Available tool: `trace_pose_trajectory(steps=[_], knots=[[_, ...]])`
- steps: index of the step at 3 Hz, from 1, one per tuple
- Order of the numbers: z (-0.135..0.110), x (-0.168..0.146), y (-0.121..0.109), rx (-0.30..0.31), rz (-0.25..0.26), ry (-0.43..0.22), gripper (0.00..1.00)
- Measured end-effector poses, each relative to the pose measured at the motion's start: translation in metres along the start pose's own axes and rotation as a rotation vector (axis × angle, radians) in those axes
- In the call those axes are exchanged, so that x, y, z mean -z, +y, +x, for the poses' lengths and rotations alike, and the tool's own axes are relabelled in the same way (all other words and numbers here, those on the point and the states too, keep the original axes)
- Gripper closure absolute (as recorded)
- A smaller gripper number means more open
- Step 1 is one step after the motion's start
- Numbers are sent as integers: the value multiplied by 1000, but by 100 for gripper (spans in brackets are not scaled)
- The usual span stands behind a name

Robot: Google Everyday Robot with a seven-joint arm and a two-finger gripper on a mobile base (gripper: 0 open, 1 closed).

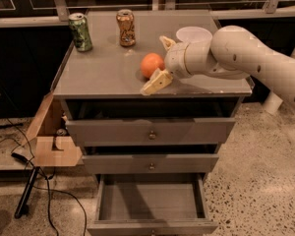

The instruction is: Pick orange from bottom drawer and place on counter

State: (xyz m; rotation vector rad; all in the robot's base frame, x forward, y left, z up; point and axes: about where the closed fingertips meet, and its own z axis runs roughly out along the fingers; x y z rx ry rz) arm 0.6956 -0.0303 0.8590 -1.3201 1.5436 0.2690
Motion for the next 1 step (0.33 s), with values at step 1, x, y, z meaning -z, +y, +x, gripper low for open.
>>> trace_pose_trajectory(steps=[1], knots=[[0,0,0,0,0,0,0]])
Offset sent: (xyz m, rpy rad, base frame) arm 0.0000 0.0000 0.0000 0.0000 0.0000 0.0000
